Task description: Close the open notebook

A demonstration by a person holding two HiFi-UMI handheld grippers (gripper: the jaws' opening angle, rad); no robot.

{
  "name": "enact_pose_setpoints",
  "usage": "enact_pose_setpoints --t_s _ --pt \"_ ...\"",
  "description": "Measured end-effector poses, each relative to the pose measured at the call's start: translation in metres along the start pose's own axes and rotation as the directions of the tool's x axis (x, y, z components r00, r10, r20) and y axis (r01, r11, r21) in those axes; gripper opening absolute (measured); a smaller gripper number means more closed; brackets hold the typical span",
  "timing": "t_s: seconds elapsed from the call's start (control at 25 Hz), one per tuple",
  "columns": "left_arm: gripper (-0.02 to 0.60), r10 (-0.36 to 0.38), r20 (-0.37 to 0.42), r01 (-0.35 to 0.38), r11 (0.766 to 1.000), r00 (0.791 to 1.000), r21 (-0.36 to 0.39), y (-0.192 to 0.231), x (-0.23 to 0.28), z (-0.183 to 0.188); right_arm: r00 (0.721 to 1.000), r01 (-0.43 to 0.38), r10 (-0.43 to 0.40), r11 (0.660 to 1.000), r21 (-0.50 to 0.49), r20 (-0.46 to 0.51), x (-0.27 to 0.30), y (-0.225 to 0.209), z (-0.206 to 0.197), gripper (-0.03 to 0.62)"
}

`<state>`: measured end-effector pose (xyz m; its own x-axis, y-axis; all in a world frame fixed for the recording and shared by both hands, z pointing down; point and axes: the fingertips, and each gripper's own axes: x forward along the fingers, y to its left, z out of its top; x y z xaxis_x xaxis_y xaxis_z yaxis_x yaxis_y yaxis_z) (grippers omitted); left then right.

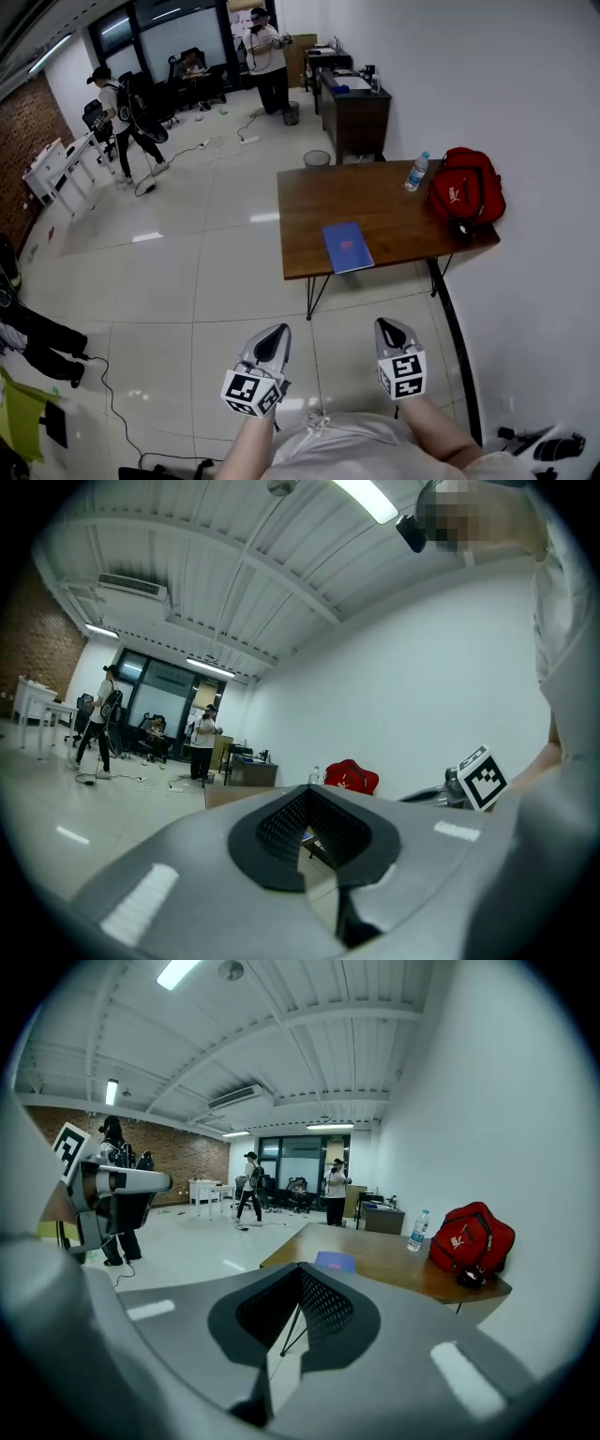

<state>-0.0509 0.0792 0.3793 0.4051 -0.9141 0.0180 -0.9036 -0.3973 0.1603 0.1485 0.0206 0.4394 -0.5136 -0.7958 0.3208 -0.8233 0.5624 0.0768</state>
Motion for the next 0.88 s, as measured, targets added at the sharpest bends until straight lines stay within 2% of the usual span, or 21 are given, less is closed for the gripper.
enact_pose_setpoints --t_s 0.2,0.4,0.88 --pt "0.006 0.005 -0.010 -0.005 1.000 1.000 0.008 -0.011 0.004 -0.003 0.999 -0.043 0.043 0.999 0.000 0.007 -0.003 0.003 0.001 0.006" --pt "0.006 0.000 -0.018 0.000 1.000 1.000 0.010 -0.018 0.007 -0.006 0.997 -0.074 0.073 0.996 0.041 0.022 -0.005 0.004 0.003 0.006" --pt "0.006 -0.003 -0.026 0.003 1.000 1.000 -0.012 -0.021 0.017 -0.011 0.997 -0.078 0.078 0.996 0.038 0.002 -0.002 -0.004 -0.001 0.006"
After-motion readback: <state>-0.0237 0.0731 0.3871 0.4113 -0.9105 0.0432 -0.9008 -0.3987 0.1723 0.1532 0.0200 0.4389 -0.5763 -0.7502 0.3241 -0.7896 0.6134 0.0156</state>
